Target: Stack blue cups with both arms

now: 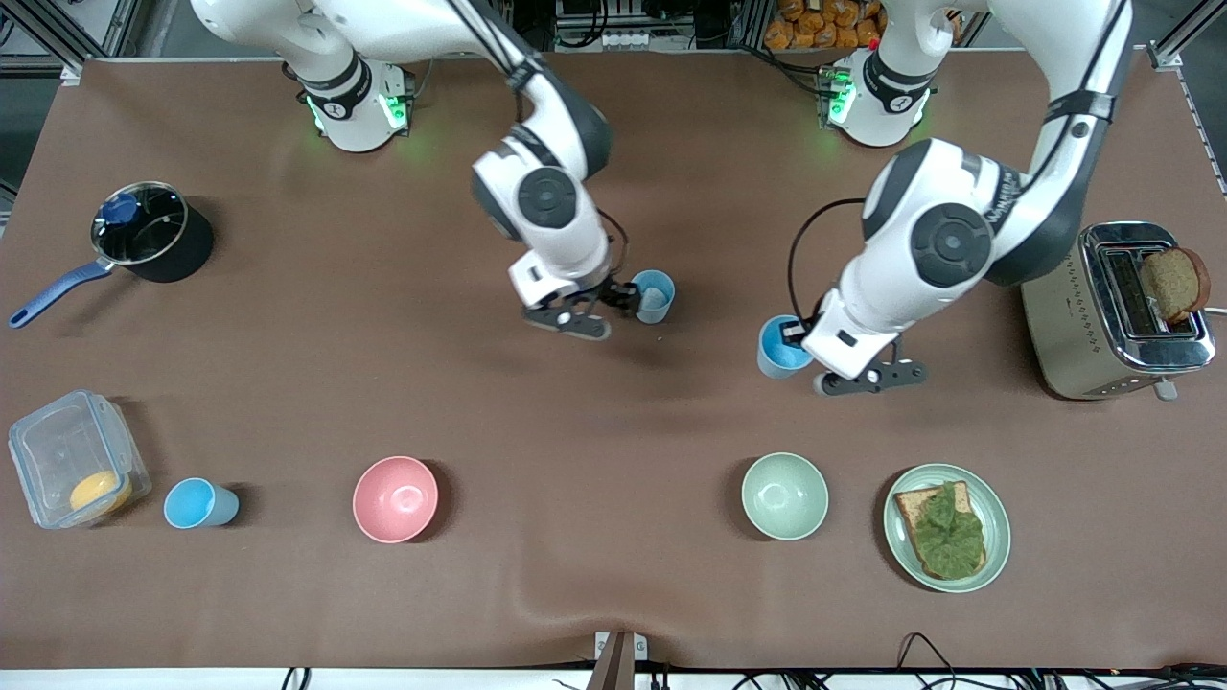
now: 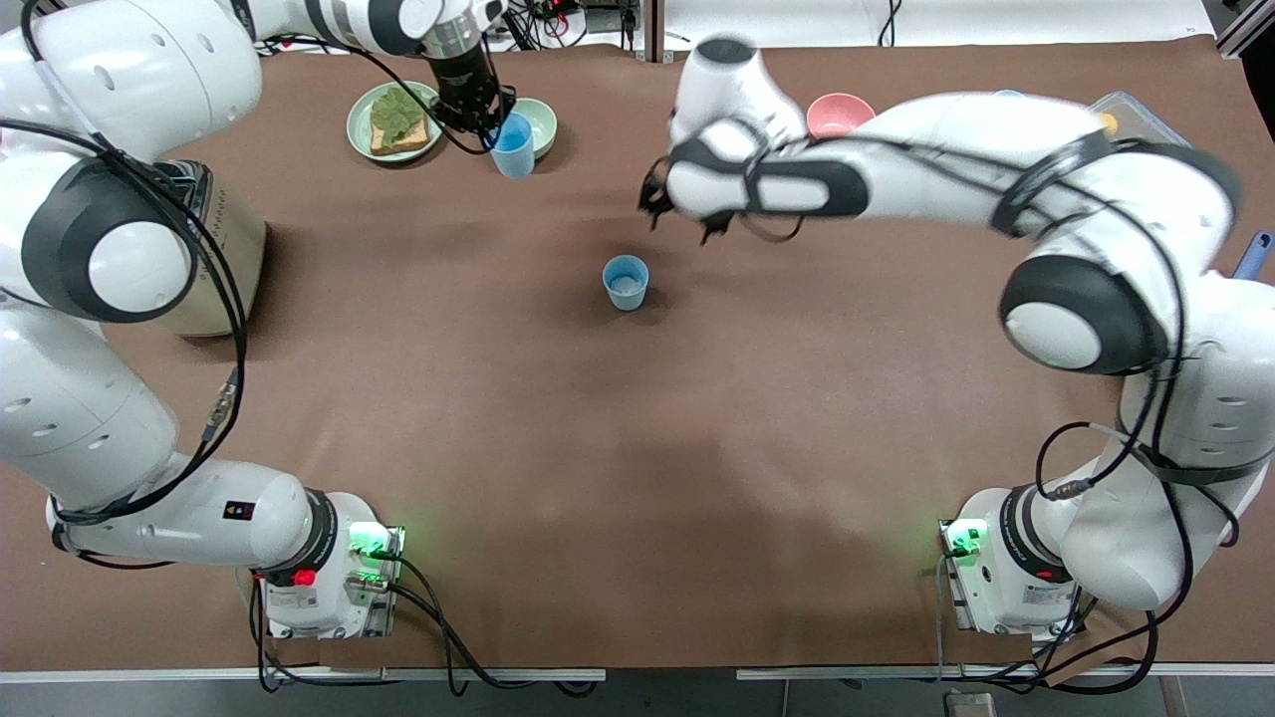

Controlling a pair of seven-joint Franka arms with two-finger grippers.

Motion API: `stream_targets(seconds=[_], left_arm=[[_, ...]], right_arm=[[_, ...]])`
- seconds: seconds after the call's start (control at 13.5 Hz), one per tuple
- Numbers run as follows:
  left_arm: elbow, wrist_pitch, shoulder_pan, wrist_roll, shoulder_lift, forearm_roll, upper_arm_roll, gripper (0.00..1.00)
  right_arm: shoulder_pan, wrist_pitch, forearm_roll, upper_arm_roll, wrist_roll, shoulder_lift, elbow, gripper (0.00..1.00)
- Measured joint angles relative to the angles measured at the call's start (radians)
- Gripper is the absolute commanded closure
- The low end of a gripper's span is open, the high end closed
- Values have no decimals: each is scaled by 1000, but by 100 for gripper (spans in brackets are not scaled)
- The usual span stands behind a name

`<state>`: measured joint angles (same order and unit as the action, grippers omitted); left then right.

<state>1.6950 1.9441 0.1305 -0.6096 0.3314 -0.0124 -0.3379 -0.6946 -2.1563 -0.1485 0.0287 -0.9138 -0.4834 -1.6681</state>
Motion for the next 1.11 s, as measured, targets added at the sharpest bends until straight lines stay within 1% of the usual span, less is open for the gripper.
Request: stream_targets(seconds=[0.15,0.3,0.44,0.59,0.74,0.89,1.11], left_arm=[[0,1,35,-49,2,5,-1,100],[0,1,76,-94,6,6,-2,100],[0,7,116,-133,7,7,-4,100],[1,24,159,-180,8,7,-5,100],[7,35,200,-223,11,7,-6,100],[34,70,236,-261,15,7,-6,100],[96,157,272,-292,21,7,-6,100]], right_arm=[[81,130,0,-2,116,64,20,9],[167,224,0,-3,254,127,19,7],[262,292,0,-5,418,197,-9,7],[357,389,0,-6,543,279,-37,7],[422,469,0,-6,614,362,-51,0],[481,510,1,-5,699,439,-72,0],[576,515,1,-6,804,545,-147,0]])
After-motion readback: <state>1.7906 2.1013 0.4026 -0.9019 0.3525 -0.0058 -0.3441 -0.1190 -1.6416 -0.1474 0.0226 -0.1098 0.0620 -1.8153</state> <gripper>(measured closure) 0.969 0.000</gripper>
